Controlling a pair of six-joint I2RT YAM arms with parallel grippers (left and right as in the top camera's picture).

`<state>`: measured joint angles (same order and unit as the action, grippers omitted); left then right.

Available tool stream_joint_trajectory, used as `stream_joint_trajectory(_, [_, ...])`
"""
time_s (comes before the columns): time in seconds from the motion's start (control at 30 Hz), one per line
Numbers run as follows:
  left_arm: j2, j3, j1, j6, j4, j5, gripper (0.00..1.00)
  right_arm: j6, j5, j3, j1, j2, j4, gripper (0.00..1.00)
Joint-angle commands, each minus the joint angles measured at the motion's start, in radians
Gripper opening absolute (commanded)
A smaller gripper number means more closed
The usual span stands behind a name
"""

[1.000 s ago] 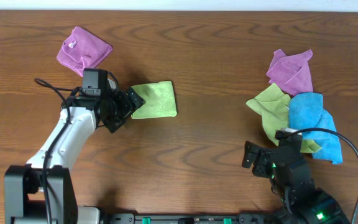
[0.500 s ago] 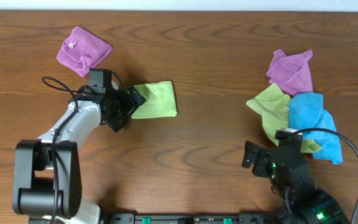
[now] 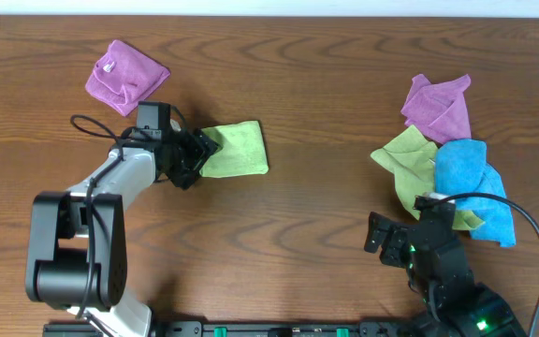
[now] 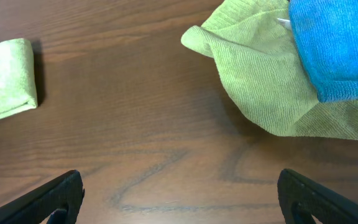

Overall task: Fold the cloth
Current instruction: 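Grasp the folded green square with the left gripper and carry it onto the pink cloth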

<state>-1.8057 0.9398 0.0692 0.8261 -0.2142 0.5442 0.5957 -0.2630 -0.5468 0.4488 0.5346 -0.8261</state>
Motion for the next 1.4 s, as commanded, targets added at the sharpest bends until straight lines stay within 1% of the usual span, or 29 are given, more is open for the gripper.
stream_joint_trajectory(0.0, [-0.056, 0.005, 0.009, 0.008, 0.01, 0.0, 0.63, 0.017, -0.018, 0.005, -0.007, -0.005, -0.002, 0.99])
stream_joint_trajectory(0.03, [-0.061, 0.005, 0.012, 0.008, 0.019, 0.0, 0.57, 0.017, -0.018, 0.005, -0.007, -0.005, -0.002, 0.99])
stream_joint_trajectory(0.07, [-0.065, 0.005, 0.016, 0.006, 0.03, 0.0, 0.47, 0.017, -0.018, 0.005, -0.007, -0.005, -0.002, 0.99])
stream_joint_trajectory(0.1, [-0.069, 0.005, 0.021, 0.003, 0.044, 0.0, 0.34, 0.017, -0.018, 0.005, -0.007, -0.005, -0.002, 0.99])
stream_joint_trajectory(0.17, [-0.07, 0.005, 0.029, -0.01, 0.064, 0.0, 0.13, 0.017, -0.018, 0.005, -0.007, -0.005, -0.003, 0.99])
stream_joint_trajectory(0.2, [-0.07, 0.005, 0.033, -0.021, 0.079, 0.001, 0.06, 0.017, -0.018, 0.005, -0.007, -0.005, -0.002, 0.99])
stream_joint_trajectory(0.3, [-0.065, 0.014, 0.035, -0.037, 0.127, 0.038, 0.06, 0.018, -0.018, 0.005, -0.007, -0.005, -0.002, 0.99])
stream_joint_trajectory(0.4, [-0.029, 0.056, 0.028, -0.037, 0.128, 0.032, 0.06, 0.017, -0.018, 0.005, -0.007, -0.005, -0.002, 0.99])
stream_joint_trajectory(0.47, [0.006, 0.104, 0.024, -0.038, 0.117, 0.003, 0.06, 0.017, -0.018, 0.005, -0.007, -0.005, -0.002, 0.99])
stream_joint_trajectory(0.57, [0.068, 0.224, 0.014, -0.041, 0.067, -0.108, 0.06, 0.018, -0.018, 0.005, -0.007, -0.005, -0.002, 0.99])
stream_joint_trajectory(0.63, [0.076, 0.308, 0.006, -0.046, 0.014, -0.173, 0.06, 0.018, -0.018, 0.005, -0.007, -0.005, -0.003, 0.99])
stream_joint_trajectory(0.73, [0.072, 0.443, -0.015, -0.089, -0.076, -0.266, 0.06, 0.017, -0.018, 0.005, -0.007, -0.005, -0.002, 0.99])
stream_joint_trajectory(0.8, [0.072, 0.499, -0.029, -0.114, -0.09, -0.341, 0.06, 0.017, -0.018, 0.005, -0.007, -0.005, -0.002, 0.99])
stream_joint_trajectory(0.9, [0.072, 0.533, -0.05, -0.116, -0.085, -0.43, 0.06, 0.017, -0.018, 0.005, -0.007, -0.005, -0.002, 0.99])
stream_joint_trajectory(1.0, [0.059, 0.536, -0.078, -0.116, -0.022, -0.478, 0.06, 0.017, -0.018, 0.005, -0.007, -0.005, -0.002, 0.99])
stream_joint_trajectory(1.23, [-0.042, 0.536, -0.133, -0.103, 0.146, -0.478, 0.06, 0.017, -0.018, 0.005, -0.007, -0.005, -0.002, 0.99])
stream_joint_trajectory(1.37, [-0.106, 0.536, -0.155, -0.061, 0.218, -0.517, 0.06, 0.017, -0.018, 0.005, -0.007, -0.005, -0.002, 0.99])
